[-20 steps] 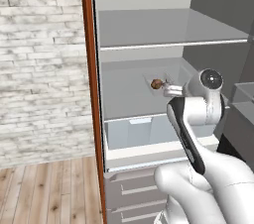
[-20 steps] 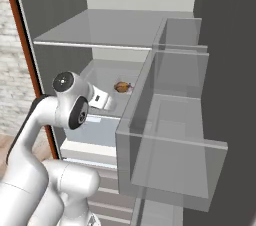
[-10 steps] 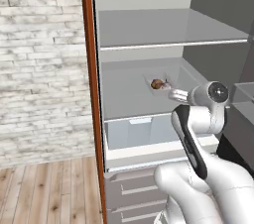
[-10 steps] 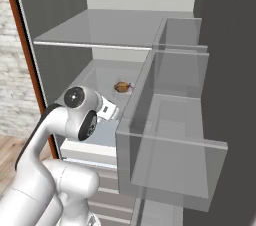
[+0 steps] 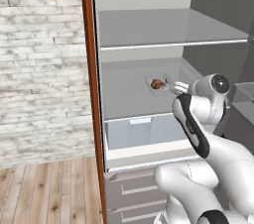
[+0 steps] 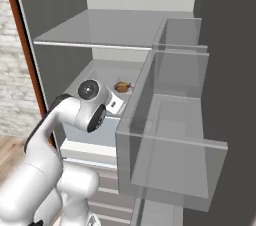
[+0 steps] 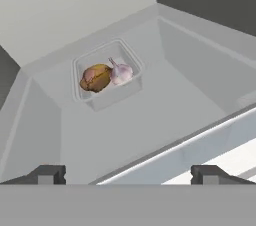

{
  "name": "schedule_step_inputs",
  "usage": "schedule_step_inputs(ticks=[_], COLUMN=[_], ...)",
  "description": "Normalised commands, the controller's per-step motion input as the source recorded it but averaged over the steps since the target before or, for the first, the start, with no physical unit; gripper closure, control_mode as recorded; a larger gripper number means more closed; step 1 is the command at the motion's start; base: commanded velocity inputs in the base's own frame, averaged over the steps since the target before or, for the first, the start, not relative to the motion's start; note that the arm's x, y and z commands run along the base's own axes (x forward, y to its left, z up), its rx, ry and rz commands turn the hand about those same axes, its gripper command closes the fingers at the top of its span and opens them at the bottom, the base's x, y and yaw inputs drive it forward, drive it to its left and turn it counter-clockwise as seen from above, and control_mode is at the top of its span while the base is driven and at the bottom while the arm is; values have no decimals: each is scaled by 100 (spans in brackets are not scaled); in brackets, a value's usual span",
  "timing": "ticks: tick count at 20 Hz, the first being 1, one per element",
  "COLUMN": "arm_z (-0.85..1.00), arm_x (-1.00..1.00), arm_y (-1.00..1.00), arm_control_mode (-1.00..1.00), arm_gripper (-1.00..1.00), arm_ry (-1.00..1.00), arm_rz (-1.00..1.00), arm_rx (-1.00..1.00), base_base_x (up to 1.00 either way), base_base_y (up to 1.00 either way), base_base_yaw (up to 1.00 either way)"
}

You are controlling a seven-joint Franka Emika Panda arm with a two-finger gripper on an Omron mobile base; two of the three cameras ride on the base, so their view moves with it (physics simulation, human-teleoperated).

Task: Place the tupperware containing the chicken drumstick and garlic meal in the microwave. Close the microwave door and press the start button to reheat the meal.

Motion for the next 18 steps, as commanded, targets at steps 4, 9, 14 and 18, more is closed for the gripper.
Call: schedule_step_inputs(ticks=[4,9,14,18], arm_z=[3,-3,-22,-25], arm_x=[31,20,33,41], arm_y=[-1,0,0,-2], arm_control_mode=[-100,-100,-100,-100], arm_gripper=[-100,-100,-100,-100], arm_ry=[14,15,7,0], arm_rz=[0,0,0,0], arm_rx=[3,0,0,0], base_base_x=[0,0,0,0], base_base_y=[0,0,0,0], base_base_yaw=[0,0,0,0])
